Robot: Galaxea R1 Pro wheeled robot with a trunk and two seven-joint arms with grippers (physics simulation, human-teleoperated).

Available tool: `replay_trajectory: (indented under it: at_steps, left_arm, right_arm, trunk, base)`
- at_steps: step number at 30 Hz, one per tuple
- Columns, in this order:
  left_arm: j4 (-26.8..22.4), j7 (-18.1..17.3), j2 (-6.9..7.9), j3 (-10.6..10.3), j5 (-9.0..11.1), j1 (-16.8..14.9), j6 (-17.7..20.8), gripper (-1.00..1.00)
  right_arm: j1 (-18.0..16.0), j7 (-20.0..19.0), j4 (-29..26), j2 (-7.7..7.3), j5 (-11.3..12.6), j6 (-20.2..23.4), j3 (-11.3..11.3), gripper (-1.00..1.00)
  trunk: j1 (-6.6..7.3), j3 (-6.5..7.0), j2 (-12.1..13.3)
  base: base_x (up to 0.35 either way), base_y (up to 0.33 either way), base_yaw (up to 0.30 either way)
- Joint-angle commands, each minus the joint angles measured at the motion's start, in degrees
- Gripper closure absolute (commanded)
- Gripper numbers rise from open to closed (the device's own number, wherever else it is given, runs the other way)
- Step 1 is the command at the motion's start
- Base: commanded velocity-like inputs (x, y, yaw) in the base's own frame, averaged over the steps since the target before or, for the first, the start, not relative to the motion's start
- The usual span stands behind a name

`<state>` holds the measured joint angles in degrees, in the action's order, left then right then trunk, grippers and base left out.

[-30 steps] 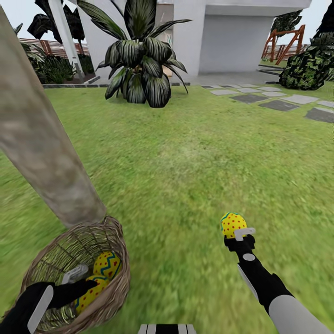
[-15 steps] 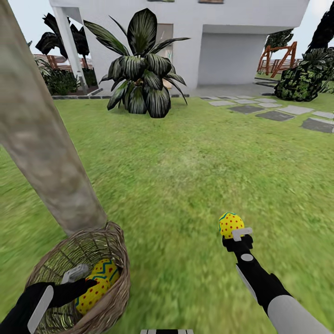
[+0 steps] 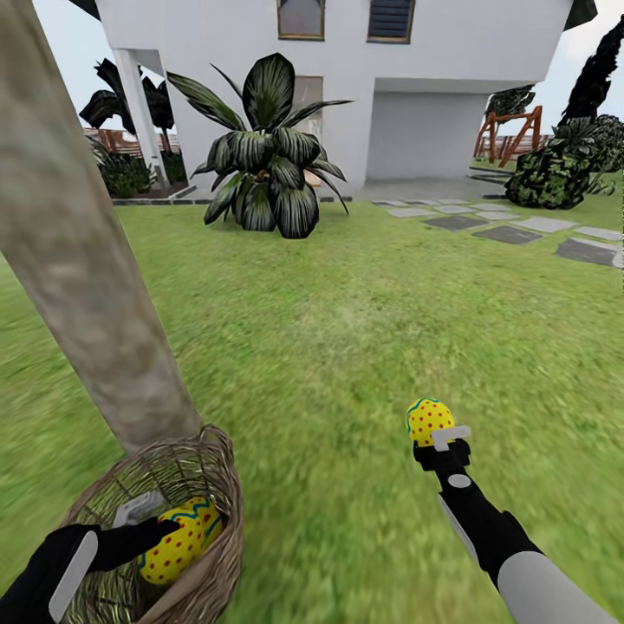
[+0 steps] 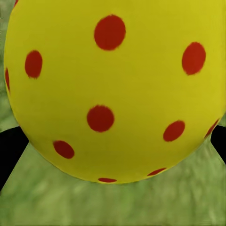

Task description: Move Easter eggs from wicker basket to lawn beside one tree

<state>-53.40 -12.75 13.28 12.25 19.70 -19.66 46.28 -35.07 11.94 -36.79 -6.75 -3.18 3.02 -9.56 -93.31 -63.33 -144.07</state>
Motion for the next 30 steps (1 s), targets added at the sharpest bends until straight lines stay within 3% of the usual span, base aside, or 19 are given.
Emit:
replay_trajectory:
  at_steps: [1,9,10,12,14,19,30]
  left_arm:
    - [-0.03,-0.35,-0.03,0.17,-0.19,-0.03,0.30,1.00]
    - [-0.14,-0.38,0.10,0.19,-0.19,0.01,0.40,1.00]
    - [-0.62,-0.37,0.19,0.26,-0.19,-0.01,0.44,1.00]
    - [-0.99,-0.35,0.24,0.30,-0.19,0.00,0.47,1.00]
    - [-0.95,-0.27,0.19,0.32,-0.27,-0.01,0.41,1.00]
    - [-0.49,-0.09,-0.25,0.05,-0.37,-0.03,0.22,1.00]
    - [-0.92,-0.42,0.39,0.84,-0.24,-0.03,0.46,1.00]
  right_arm:
    - [-0.05,0.46,-0.04,0.11,-0.33,0.32,-0.37,1.00]
    - [-0.05,0.34,-0.05,0.24,0.27,0.35,-0.30,1.00]
    - [-0.03,0.30,-0.04,0.59,0.28,0.38,-0.39,1.00]
    - [-0.05,0.39,0.69,2.83,-0.04,0.41,-0.38,1.00]
    - [-0.06,0.51,1.48,3.38,-0.27,0.29,-0.33,1.00]
    - [-0.03,0.63,0.66,3.46,0.19,0.31,-0.09,1.00]
    - [-0.01,0.54,0.40,3.51,0.31,0.44,-0.19,1.00]
  trunk:
    - [0.03,0.18,0.00]
    - [0.24,1.95,0.10]
    - [0.27,2.17,0.12]
    - [0.32,2.62,0.14]
    - [0.37,3.06,0.17]
    - [0.50,4.17,0.24]
    - [0.78,6.60,0.38]
  base:
    - [0.000,0.000,0.000]
    - [0.000,0.000,0.000]
    - [0.000,0.000,0.000]
    - [0.000,0.000,0.000]
    - [-0.071,0.014,0.000]
    - [-0.177,0.028,0.000]
    - [-0.002,0.000,0.000]
